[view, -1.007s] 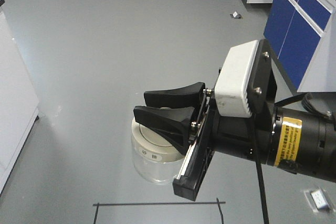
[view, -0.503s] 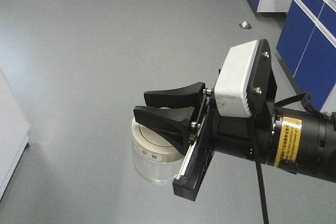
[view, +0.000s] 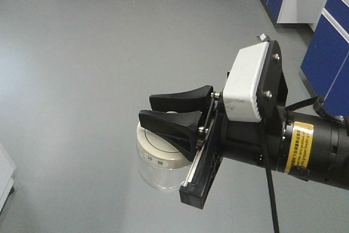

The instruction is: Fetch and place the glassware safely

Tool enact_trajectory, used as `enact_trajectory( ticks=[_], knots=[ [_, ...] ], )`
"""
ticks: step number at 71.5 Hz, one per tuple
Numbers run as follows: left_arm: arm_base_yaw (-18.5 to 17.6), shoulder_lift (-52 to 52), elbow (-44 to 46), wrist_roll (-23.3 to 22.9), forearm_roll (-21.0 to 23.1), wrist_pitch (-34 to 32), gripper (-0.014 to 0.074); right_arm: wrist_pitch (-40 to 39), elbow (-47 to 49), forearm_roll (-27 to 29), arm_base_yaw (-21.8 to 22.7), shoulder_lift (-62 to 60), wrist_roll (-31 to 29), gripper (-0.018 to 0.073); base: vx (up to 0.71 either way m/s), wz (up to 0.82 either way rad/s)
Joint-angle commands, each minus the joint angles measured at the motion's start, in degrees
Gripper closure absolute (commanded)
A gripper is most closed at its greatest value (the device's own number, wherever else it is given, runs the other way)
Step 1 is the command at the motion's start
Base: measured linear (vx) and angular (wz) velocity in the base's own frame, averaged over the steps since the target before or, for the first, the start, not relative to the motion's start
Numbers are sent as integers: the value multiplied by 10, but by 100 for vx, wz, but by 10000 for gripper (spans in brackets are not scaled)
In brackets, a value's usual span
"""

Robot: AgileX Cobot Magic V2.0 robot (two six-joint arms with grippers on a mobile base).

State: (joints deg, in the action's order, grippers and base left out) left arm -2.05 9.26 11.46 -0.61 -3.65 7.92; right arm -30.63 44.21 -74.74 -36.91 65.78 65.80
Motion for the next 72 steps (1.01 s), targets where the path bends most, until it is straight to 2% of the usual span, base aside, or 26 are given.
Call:
enact_trajectory(
  ticks=[1, 72],
  knots=[
    [0, 7, 17, -5, 3, -40, 603, -18, 17, 25, 0, -13, -3, 560, 46, 0],
    [0, 7, 17, -5, 3, -40, 603, -18, 17, 24, 0, -13, -3, 560, 49, 2]
  ],
)
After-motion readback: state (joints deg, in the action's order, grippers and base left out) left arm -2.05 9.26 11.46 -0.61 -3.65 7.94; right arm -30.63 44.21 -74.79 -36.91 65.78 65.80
